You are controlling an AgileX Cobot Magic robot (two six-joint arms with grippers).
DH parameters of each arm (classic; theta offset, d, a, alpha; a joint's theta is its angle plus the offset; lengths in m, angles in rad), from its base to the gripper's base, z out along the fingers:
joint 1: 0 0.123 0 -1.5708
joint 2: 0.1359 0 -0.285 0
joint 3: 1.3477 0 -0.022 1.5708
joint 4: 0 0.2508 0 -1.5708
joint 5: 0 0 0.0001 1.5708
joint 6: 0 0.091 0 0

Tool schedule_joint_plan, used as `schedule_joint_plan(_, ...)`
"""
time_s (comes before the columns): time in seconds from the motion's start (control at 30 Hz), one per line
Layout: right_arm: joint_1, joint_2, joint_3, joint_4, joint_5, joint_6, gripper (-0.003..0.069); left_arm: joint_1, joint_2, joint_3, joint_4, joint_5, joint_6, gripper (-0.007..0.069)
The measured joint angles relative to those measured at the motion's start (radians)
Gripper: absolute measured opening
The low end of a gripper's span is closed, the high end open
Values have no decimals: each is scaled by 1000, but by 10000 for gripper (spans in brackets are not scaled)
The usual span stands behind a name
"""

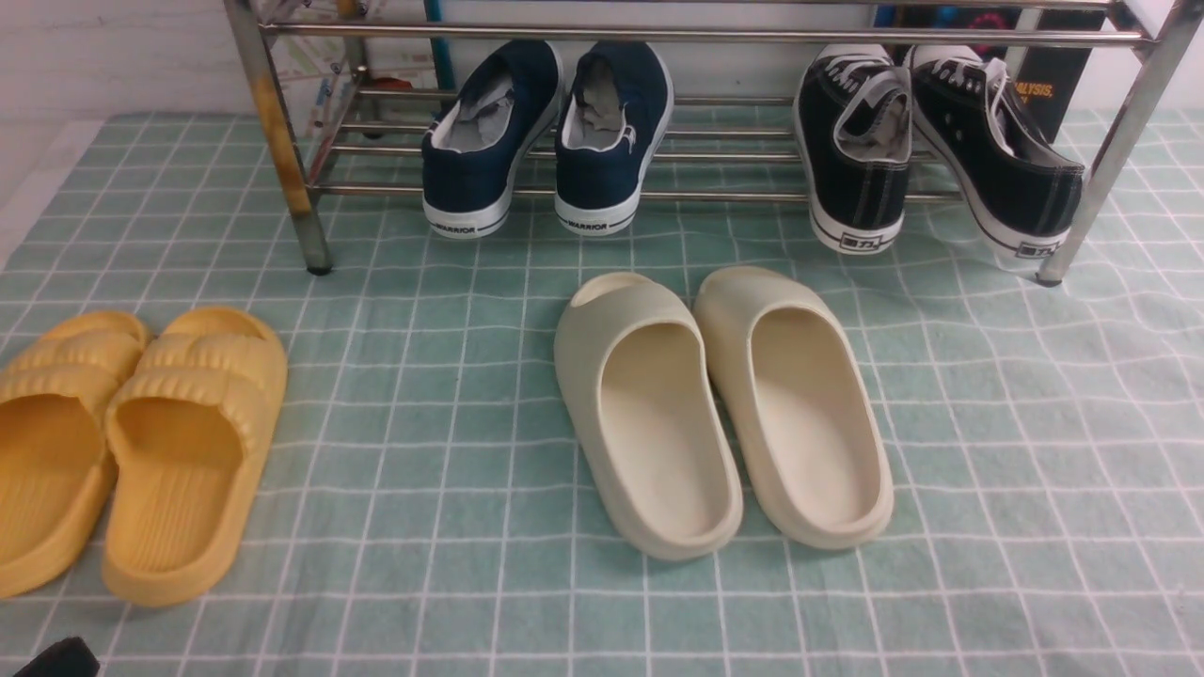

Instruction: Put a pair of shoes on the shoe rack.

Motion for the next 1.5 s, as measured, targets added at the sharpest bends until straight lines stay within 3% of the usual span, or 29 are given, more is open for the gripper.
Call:
schedule_joint_plan(0.13,0,0,0,0,0,0,239,28,0,0,-78,25,105,-13)
schedule_joint_plan(0.37,0,0,0,0,0,0,239,33,0,0,-105,28,267,-13)
schedule_joint_plan(1.5,0,0,0,0,0,0,239,33,0,0,-110,31,274,-13)
